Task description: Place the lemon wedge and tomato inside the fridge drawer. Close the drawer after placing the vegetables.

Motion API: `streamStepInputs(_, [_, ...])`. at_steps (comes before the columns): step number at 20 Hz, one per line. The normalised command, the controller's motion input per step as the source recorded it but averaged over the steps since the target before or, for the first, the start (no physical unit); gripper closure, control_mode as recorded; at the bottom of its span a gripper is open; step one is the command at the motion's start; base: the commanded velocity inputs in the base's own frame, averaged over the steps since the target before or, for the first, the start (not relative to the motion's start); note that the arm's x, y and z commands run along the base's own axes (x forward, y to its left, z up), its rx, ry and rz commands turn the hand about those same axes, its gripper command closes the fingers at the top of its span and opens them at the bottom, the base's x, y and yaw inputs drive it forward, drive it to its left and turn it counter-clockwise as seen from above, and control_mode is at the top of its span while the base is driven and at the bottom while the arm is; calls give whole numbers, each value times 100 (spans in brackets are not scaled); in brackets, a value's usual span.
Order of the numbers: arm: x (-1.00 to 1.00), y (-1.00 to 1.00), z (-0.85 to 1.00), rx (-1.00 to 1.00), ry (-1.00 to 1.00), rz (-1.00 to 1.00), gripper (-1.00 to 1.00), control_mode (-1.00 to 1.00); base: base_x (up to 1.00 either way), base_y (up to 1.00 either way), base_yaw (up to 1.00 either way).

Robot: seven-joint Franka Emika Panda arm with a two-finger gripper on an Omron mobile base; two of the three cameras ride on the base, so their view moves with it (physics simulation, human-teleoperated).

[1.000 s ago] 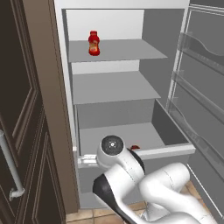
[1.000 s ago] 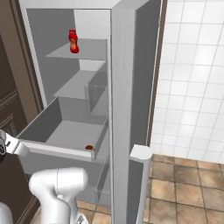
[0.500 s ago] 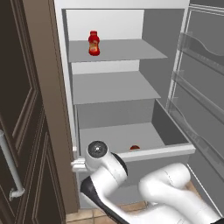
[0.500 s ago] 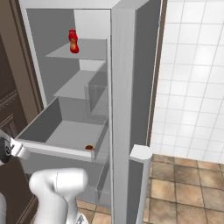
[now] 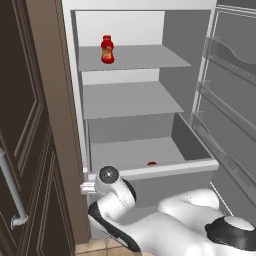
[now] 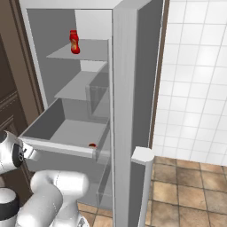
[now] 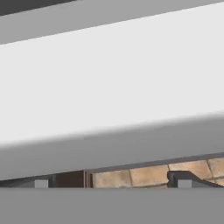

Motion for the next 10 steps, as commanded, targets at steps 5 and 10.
streamStepInputs(5, [94, 0, -27, 0, 0, 0, -100, -100, 0, 0, 0])
streamStepInputs(10, [94, 0, -20, 0, 0, 0, -100, -100, 0, 0, 0])
